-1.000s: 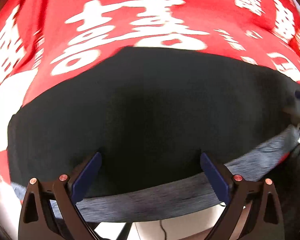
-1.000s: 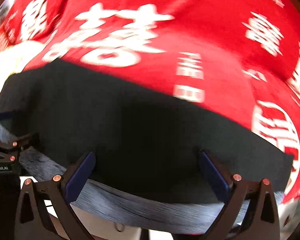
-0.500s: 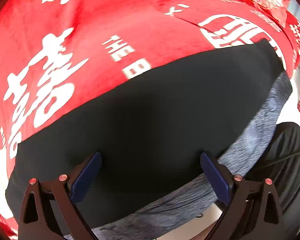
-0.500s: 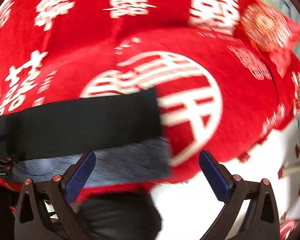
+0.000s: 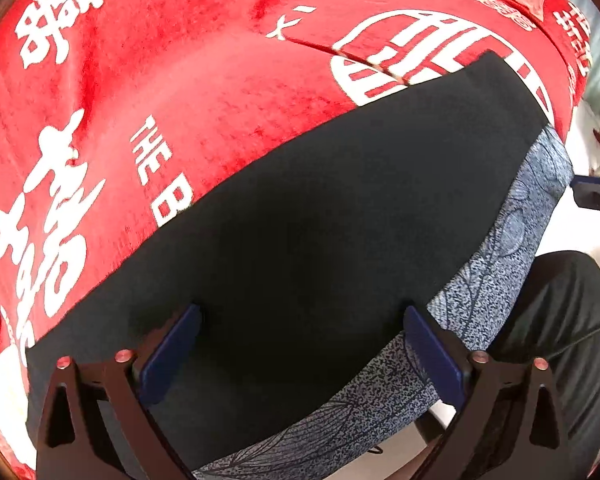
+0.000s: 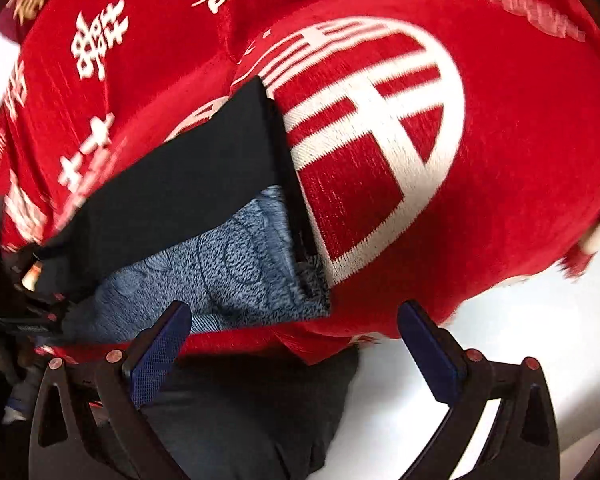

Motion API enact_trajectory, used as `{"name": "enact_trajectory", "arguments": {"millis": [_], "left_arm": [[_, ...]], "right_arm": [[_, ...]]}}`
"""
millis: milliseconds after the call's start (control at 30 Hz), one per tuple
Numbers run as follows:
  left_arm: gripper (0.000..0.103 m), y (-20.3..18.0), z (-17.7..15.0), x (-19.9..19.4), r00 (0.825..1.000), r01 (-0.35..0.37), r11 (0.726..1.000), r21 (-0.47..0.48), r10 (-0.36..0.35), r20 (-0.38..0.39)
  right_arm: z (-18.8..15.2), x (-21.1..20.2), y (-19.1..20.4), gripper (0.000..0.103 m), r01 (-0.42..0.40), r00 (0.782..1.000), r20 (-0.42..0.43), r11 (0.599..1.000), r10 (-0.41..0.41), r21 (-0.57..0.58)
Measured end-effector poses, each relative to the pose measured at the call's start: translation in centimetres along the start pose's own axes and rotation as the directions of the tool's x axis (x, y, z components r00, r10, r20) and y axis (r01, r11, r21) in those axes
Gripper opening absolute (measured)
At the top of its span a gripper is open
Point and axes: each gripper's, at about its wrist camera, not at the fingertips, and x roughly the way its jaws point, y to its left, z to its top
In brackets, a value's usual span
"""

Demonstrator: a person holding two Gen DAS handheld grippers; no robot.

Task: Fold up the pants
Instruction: 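Lift the pants' end with the right gripper and fold it toward the left gripper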

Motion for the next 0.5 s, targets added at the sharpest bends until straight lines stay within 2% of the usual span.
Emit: {"name": "enact_trajectory", "arguments": {"millis": [100, 167, 233, 267, 300, 333, 367, 467, 500], "left_arm": [[0.102, 0.1, 0.1, 0.2, 1.0, 0.004, 1.0, -0.002, -0.004, -0.008], [0.102, 0.1, 0.3, 0.4, 1.0, -0.002, 1.0, 0.0, 0.002, -0.013], [0.102, 0.1, 0.3, 0.4, 1.0, 0.001, 1.0, -0.005, -0.001, -0.013], [0.102, 0.1, 0.3, 0.4, 1.0, 0.004, 1.0, -0.007, -0.004, -0.01], [0.102, 0.1, 0.2, 0.4, 1.0, 0.005, 1.0, -0.007, -0.005, -0.006], [0.102, 0.1, 0.3, 0.5, 1.0, 0.008, 1.0, -0.003, -0.008, -0.001], [0.102, 0.2, 0.2, 0.5, 1.0, 0.011, 1.0, -0.001, -0.011, 0.002], [0.102, 0.2, 0.2, 0.5, 1.0, 0.024, 1.0, 0.003, -0.024, 0.008], [0.102, 0.2, 0.2, 0.4, 1.0, 0.026, 1.0, 0.005, -0.026, 0.007]], "right_arm": [[0.1, 1.2, -0.9, 0.102, -0.108, 0.994, -0.012, 0.994, 0.109, 0.016], [0.2, 2.1, -1.5, 0.1, -0.209, 0.978, -0.008, 0.977, 0.21, 0.05], [0.2, 2.4, -1.7, 0.1, -0.25, 0.968, 0.012, 0.966, 0.25, 0.072], [0.1, 2.4, -1.7, 0.095, -0.285, 0.959, 0.021, 0.956, 0.284, 0.075], [0.1, 2.0, -1.8, 0.063, -0.336, 0.942, 0.03, 0.939, 0.335, 0.07], [-0.1, 1.6, -1.7, 0.043, -0.367, 0.93, 0.032, 0.928, 0.365, 0.062], [-0.2, 1.3, -1.6, 0.029, -0.378, 0.926, 0.036, 0.924, 0.376, 0.054], [0.0, 2.1, -1.7, 0.029, -0.352, 0.936, 0.01, 0.934, 0.352, 0.066], [0.1, 2.8, -1.8, 0.029, -0.365, 0.93, -0.007, 0.928, 0.366, 0.081]]}}
